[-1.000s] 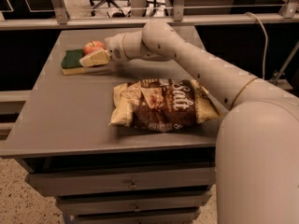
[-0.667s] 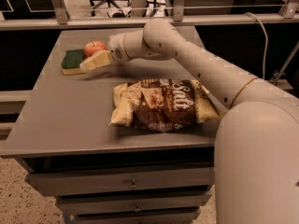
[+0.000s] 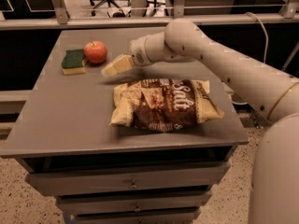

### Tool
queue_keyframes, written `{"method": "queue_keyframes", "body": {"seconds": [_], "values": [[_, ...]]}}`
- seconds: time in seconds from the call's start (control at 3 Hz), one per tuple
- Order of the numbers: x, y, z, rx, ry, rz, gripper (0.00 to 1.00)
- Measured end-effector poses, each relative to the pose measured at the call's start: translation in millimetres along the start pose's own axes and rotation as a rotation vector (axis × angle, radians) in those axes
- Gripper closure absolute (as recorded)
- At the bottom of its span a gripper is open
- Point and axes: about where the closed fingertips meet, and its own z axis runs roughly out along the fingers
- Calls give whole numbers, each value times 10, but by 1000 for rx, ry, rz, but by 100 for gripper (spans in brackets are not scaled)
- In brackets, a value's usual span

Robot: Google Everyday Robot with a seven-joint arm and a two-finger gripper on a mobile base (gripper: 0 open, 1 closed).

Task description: Move apple near sponge

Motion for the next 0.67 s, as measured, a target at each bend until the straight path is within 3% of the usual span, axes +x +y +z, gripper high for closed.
{"method": "queue_keyframes", "body": {"seconds": [0.33, 0.67], "values": [[159, -84, -347, 135, 5, 86, 0], [168, -197, -359, 215, -33, 120, 0]]}}
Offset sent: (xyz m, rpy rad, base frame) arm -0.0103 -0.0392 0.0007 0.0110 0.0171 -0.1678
